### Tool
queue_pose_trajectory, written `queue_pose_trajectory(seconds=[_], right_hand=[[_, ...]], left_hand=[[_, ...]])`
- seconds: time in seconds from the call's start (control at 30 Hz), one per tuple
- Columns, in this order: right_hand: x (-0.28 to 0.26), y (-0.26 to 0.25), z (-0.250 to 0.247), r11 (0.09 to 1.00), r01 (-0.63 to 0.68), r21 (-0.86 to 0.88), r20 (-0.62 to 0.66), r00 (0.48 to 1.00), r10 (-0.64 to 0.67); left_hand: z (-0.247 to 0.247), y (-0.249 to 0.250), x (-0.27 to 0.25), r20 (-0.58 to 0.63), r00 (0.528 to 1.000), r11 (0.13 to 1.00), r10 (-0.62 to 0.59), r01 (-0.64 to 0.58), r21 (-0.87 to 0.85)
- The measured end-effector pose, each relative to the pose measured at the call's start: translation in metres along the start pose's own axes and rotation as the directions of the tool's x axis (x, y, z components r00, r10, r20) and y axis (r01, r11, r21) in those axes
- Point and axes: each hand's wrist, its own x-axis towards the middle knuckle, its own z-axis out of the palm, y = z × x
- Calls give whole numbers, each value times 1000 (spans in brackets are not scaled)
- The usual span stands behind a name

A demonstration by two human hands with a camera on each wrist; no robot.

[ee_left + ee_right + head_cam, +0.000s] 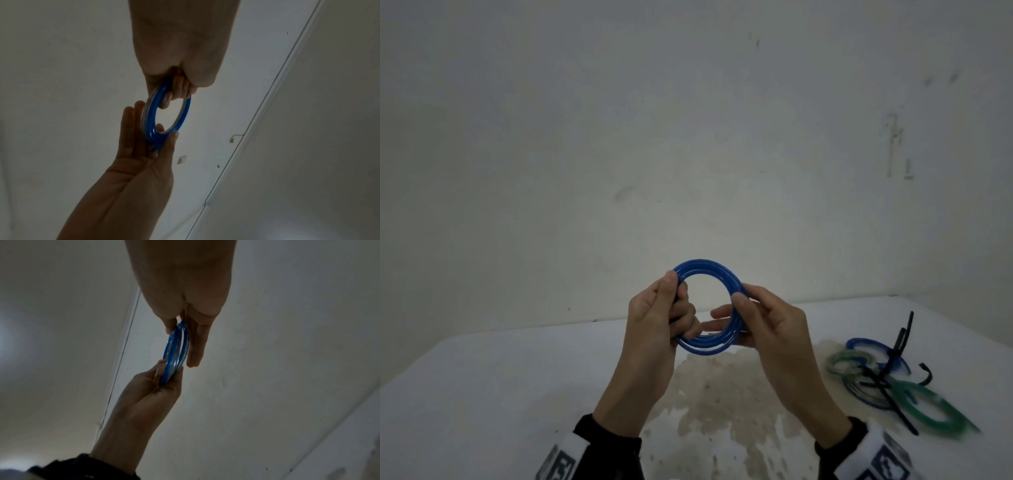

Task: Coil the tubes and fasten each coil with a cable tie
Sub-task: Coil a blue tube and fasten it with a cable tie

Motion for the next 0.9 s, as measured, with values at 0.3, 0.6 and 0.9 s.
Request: queue_pose_trajectory(seconds=[0.3,0.6,0.9], right_hand=[[-28,-10,-39,989,-94,118,-70,992,103],[-48,-10,-101,854,-499,-149,5,863,506],[18,20,-266,141,-651,-746,-502,689,523]], left_hand=[[23,-17,-13,202,946,910,-255,305,-281],[45,-49,-30,118,912,904,-392,406,-136],[42,-45,-25,99,912,902,-397,408,-142]])
